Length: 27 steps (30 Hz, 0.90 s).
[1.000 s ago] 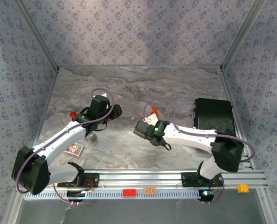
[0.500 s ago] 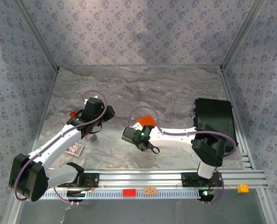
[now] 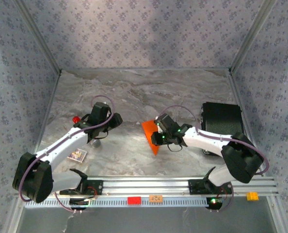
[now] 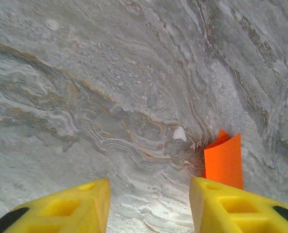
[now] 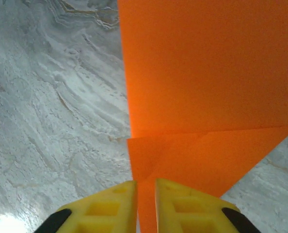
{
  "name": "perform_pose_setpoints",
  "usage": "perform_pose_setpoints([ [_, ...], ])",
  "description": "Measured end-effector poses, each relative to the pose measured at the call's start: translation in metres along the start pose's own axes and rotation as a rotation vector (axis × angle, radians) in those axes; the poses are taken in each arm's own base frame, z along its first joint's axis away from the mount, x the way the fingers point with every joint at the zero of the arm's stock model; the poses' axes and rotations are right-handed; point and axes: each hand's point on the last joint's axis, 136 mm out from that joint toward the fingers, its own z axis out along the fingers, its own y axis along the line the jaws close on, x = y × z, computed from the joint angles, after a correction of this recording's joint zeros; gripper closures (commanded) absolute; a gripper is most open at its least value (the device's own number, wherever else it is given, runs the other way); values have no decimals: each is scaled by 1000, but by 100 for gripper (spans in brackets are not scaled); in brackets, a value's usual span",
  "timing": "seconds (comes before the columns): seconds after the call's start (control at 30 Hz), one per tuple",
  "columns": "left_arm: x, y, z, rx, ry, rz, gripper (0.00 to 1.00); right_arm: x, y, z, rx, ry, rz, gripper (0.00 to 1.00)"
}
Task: Fold a paper plane with a square sheet of paper (pick it up from the middle)
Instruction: Turn over the paper at the center of the table.
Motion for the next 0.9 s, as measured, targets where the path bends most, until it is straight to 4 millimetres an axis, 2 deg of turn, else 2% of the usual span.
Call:
perform_pose_setpoints([
  [0.27, 9, -7, 9, 44, 54, -3, 62, 1, 2, 20, -112, 37, 118, 89],
  [0.47, 14, -10, 15, 62, 85, -2, 64, 13, -6, 35, -104, 70, 221, 89],
  [0.6, 17, -10, 17, 64, 100, -2, 65, 10, -3, 39, -107, 57, 309, 87],
  [0.9, 27, -16, 27, 99, 152, -3, 73, 5, 3, 46, -174, -62, 627, 87],
])
